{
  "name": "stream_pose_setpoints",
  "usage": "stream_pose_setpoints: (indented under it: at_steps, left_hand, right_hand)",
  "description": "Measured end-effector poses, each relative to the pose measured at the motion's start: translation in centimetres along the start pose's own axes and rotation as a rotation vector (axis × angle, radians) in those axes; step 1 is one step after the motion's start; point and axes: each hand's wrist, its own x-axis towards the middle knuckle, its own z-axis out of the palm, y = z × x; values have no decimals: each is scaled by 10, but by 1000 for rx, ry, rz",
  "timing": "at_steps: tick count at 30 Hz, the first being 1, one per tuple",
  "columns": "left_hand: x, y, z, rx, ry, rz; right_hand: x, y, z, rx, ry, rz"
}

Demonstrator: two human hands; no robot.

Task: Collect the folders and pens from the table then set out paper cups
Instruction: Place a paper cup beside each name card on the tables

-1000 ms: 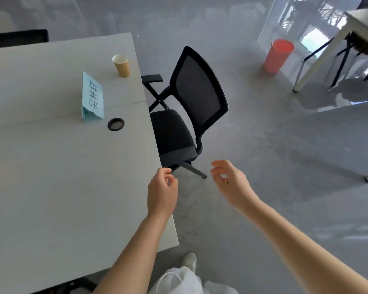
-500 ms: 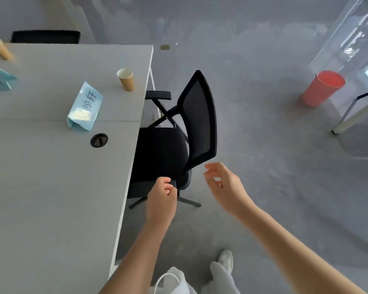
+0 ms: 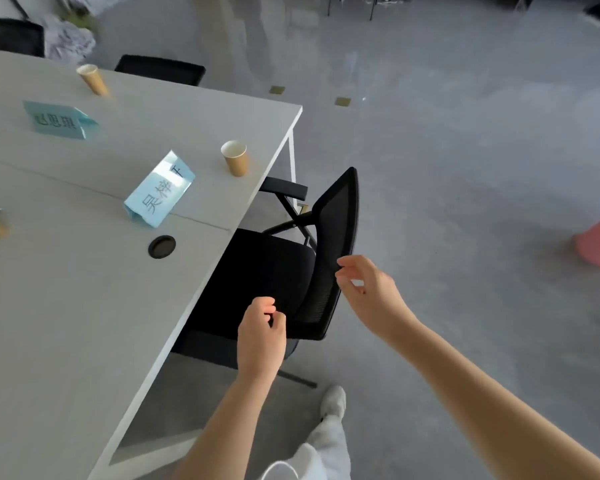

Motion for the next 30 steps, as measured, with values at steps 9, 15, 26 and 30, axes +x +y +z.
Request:
stream_pose_setpoints:
  at_steps: [9,15,26,30]
  left_hand:
    - [110,44,42,-65,145,-132]
    - [175,68,53,-35,229,-182]
    - [287,101,96,79,387,-385]
    - [316,100,96,107,472,-433]
  right_hand:
    - [150,-22,-19,-50,-178,-63]
    - [234,-25,-22,-42,-281,-84]
    - [387,-32,-6,-94,-558,-171]
    - [431,-39,13,-113,-598,-204]
